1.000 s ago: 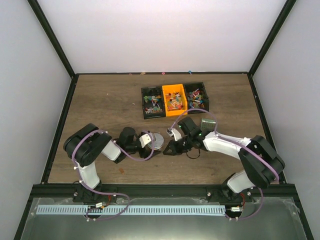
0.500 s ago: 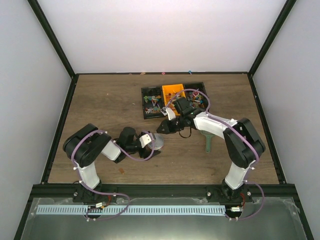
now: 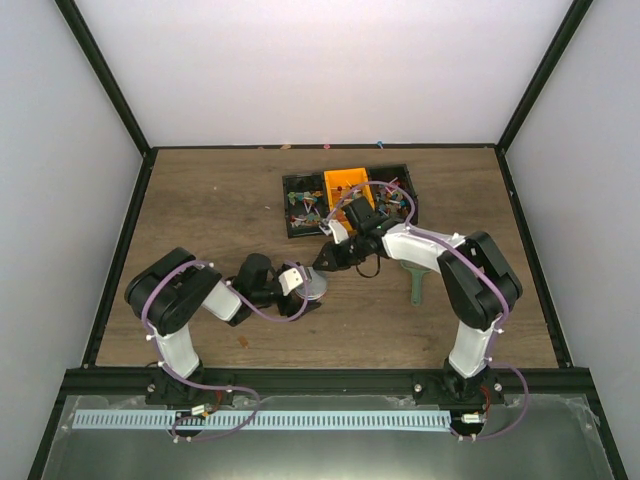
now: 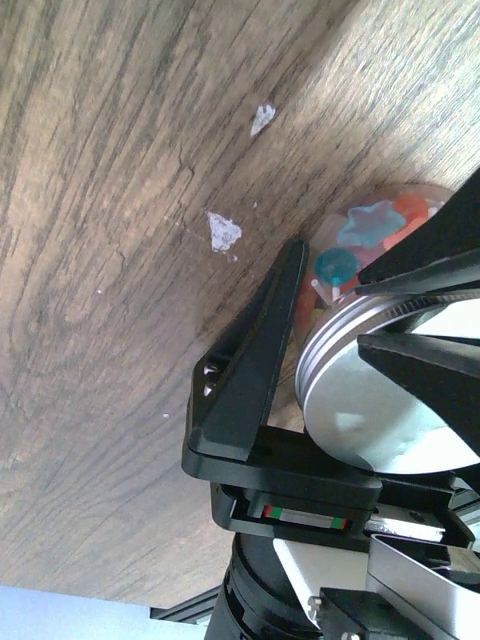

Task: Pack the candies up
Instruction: Screw the bottle lid onto the packing bottle.

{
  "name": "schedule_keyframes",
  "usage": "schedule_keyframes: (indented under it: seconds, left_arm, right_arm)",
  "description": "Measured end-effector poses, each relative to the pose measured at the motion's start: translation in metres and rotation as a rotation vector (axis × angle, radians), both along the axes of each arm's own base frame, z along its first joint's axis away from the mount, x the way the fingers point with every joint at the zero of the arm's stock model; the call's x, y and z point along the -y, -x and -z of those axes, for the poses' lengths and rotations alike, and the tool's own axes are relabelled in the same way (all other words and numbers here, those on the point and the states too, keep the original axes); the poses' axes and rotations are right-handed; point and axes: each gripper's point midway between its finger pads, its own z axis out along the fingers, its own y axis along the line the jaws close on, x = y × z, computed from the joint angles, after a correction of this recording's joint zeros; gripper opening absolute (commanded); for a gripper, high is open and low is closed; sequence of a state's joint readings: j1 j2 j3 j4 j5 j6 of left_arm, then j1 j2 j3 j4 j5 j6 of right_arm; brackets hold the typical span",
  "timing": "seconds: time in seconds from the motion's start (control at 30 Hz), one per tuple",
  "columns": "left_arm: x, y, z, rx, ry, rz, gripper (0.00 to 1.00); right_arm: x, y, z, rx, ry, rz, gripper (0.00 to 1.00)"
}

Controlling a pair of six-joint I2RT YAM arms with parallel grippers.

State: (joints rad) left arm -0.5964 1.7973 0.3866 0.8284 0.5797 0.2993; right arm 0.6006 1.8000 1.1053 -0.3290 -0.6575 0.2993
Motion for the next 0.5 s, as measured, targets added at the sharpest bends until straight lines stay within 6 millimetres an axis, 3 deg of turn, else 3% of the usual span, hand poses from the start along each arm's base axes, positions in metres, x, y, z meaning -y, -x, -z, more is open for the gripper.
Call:
schedule_keyframes:
  seconds: [0.17, 0.3, 0.5]
  left_arm:
    - [0.0, 0.0, 0.0, 0.002, -0.001, 0.002, 0.91]
    - [0.0, 0.001, 0.0, 0.006, -0.002, 0.008, 0.91]
    - [0.005, 0.009, 0.0, -0.002, 0.006, 0.046, 0.91]
  right_arm:
    - [-0.002, 0.004, 0.001, 0.005, -0.019, -0.012, 0.12]
    - [-0.001, 0.007, 0.001, 0.022, -0.036, -0.015, 0.03]
    - [0.01, 0.018, -0.001, 0.057, -0.05, 0.004, 0.01]
